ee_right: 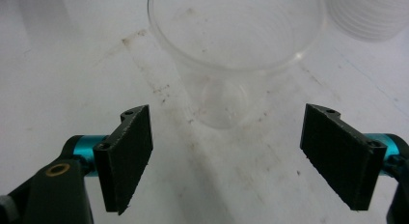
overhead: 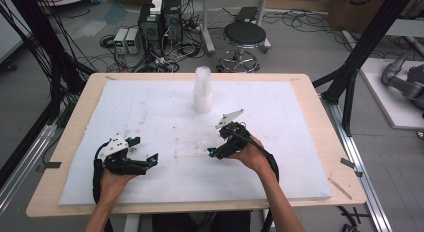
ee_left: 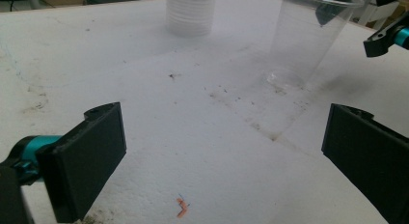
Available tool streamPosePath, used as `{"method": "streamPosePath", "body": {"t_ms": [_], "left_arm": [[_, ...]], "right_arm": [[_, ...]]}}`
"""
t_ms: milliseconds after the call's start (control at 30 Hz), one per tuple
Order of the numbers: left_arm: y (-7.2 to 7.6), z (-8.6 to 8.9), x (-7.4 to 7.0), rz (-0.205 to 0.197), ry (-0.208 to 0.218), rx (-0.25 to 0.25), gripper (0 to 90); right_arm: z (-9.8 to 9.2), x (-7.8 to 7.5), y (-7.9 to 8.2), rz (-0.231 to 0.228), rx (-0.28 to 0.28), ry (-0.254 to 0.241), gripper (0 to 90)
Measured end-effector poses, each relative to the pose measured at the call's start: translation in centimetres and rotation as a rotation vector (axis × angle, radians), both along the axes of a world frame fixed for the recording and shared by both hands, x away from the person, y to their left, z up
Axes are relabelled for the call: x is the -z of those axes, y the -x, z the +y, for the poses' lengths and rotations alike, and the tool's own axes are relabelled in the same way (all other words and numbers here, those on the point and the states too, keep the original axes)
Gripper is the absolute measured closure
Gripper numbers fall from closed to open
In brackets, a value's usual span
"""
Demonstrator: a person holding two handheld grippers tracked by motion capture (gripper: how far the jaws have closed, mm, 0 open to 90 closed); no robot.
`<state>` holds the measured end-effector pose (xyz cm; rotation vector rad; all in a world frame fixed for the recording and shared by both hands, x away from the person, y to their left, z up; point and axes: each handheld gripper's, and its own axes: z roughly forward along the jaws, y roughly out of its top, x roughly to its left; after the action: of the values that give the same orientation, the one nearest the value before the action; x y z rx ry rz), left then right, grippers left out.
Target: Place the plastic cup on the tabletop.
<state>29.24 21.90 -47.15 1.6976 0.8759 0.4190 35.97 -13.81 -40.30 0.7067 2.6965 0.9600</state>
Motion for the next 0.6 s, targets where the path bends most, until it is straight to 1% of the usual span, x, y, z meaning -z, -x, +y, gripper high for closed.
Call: {"method": "streamPosePath", "body": {"t_ms": [67,167,233,267,400,433,533,600], "left_arm": [[0.0,0.0,0.0,-0.002,-0.003,0.001,1.7],[0.0,0.0,0.0,0.000,-0.002,0.001,1.7],[0.0,0.0,0.0,0.004,0.000,0.003,1.7],[0.0,0.0,0.0,0.004,0.001,0.003,1.7],[0.0,0.0,0.0,0.003,0.001,0.005,1.7],[0.0,0.0,0.0,0.003,0.001,0.005,1.7],[0.0,0.0,0.0,0.001,0.004,0.007,1.7],[0.0,0.1,0.0,-0.001,0.008,0.008,1.7]], "right_arm": [[-0.8,-0.1,0.5,-0.015,0.003,-0.009,19.1],[-2.1,-0.3,1.4,-0.036,0.022,-0.036,19.1],[-3.0,-0.2,2.2,-0.060,0.025,-0.067,19.1],[-3.5,-0.1,2.5,-0.080,0.028,-0.085,19.1],[-5.7,0.6,3.7,-0.125,0.082,-0.134,19.2],[-6.3,0.9,3.9,-0.134,0.097,-0.152,19.1],[-8.2,1.9,4.6,-0.185,0.138,-0.211,19.3],[-9.2,2.6,5.0,-0.201,0.175,-0.241,19.2]]}}
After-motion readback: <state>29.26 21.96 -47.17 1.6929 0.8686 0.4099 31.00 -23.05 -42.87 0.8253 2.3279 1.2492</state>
